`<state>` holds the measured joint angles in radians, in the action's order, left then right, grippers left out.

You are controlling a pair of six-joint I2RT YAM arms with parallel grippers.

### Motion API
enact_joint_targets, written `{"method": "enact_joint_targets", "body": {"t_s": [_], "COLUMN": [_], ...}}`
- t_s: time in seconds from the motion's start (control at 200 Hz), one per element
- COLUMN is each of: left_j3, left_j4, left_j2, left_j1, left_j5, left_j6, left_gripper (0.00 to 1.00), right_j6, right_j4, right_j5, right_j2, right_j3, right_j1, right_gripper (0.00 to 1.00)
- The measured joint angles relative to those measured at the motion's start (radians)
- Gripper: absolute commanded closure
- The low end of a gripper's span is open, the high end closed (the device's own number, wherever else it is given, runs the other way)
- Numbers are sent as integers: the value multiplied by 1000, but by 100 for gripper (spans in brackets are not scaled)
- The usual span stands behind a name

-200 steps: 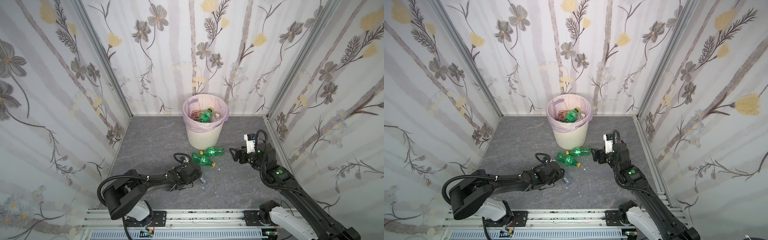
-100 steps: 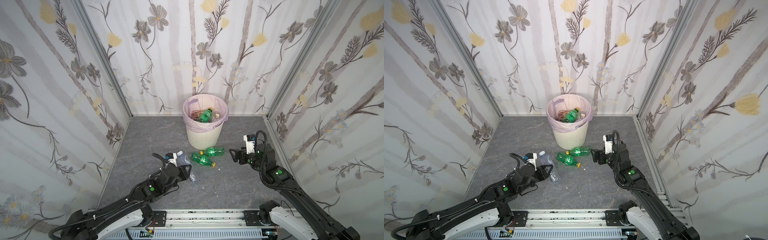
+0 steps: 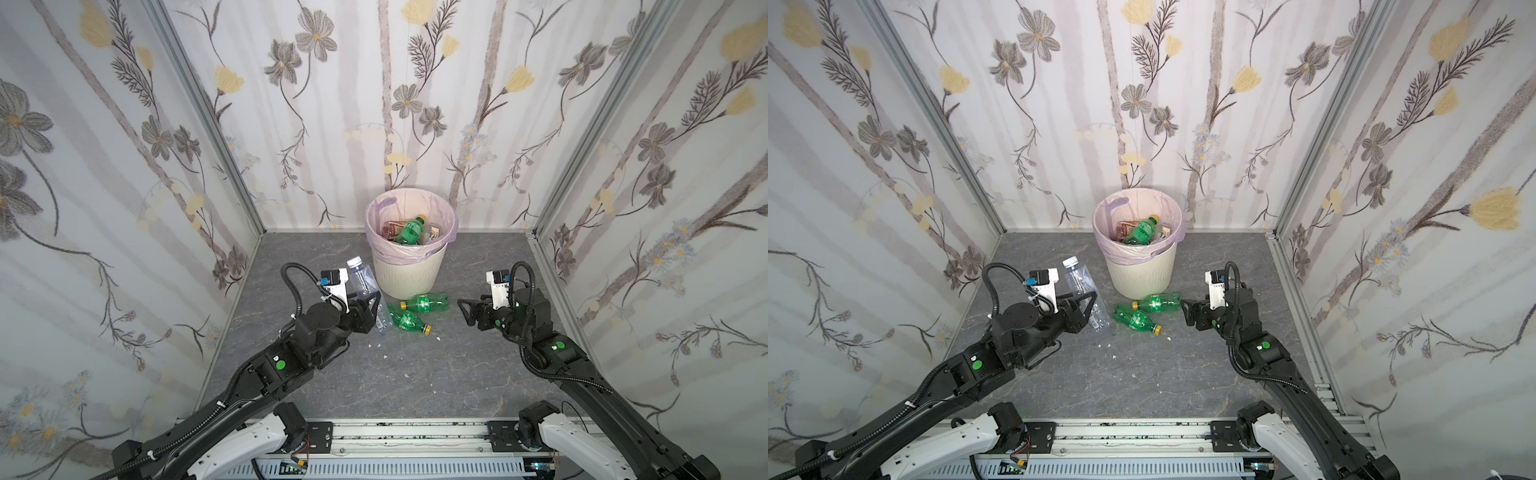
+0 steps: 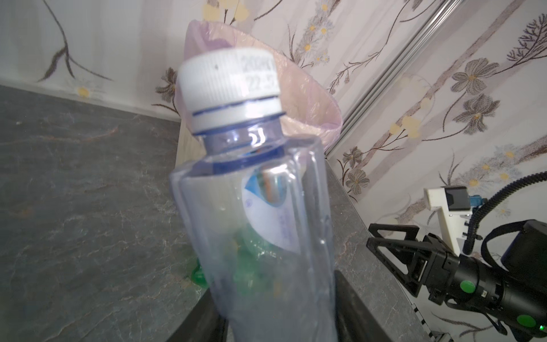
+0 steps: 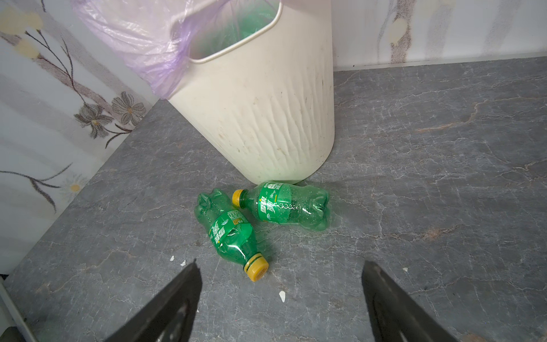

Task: Throw the plastic bottles in the bin
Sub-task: 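Lift the clear water bottle with the left gripper and release it into the bin, then draw the left gripper back while the right gripper grasps the nearer green Sprite bottle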

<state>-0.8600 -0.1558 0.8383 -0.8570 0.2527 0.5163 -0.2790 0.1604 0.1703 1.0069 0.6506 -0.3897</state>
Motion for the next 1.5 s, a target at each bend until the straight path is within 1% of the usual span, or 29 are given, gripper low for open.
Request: {"method": "enact_joint_targets", "body": {"t_s": [0.08,0.135,0.16,0.215,0.27,0.29,0.31,0.355,0.375,0.395,0.405,0.465,0.495,0.53,0.63,0.789,0.924,1.089,1.204,1.294,1.394,1.504], "left_j3": [-121,-222,-276,-409,-550,-603,-650,-772,-823,-881,-913,-1087,-1139,-1160,-1120,-961,-806,-580,-425,-313,-195,-87], "left_j4": [-11,-13,-18,-8,2,6,8,10,15,-1,-13,-67,-95,-129,-198,-244,-243,-251,-256,-260,-263,-263], "left_j2": [97,180,221,331,450,496,539,649,698,747,775,915,961,986,974,849,704,513,374,267,153,60], "left_j1": [21,45,58,100,154,176,195,237,252,265,270,283,282,279,271,275,275,289,296,306,323,335], "left_j5": [-5,-14,-22,-37,-53,-69,-79,-108,-126,-142,-148,-179,-196,-218,-225,-208,-192,-171,-142,-121,-104,-96], "left_j6": [-49,-80,-94,-109,-109,-106,-101,-89,-85,-80,-77,-72,-77,-91,-98,-124,-148,-159,-171,-170,-150,-126], "left_gripper": [50,46,46,49,48,45,37,14,6,2,0,0,0,0,0,0,0,0,0,0,0,0], "right_j6": [0,0,0,0,-1,-4,-9,-15,-17,-17,-18,-21,-27,-27,-27,-3,30,49,50,67,107,157], "right_j4": [0,3,4,5,5,5,5,5,6,6,6,8,9,10,11,14,22,12,-16,-35,-40,-39], "right_j5": [0,0,0,0,1,3,5,7,7,8,8,8,7,7,7,11,18,10,7,37,63,70], "right_j2": [-7,-11,-13,-19,-24,-24,-26,-29,-31,-33,-34,-44,-49,-58,-77,-39,13,59,118,177,249,330], "right_j3": [-2,-2,-4,-5,-8,-8,-9,-11,-11,-12,-12,-16,-18,-21,-32,-29,3,19,20,32,67,122], "right_j1": [0,0,0,0,0,0,0,-2,-2,-2,-2,-4,-4,-4,-6,-6,-24,-36,-36,-43,-87,-150], "right_gripper": [15,15,15,16,16,16,16,16,16,16,16,16,15,15,14,16,16,16,19,20,20,20]}}
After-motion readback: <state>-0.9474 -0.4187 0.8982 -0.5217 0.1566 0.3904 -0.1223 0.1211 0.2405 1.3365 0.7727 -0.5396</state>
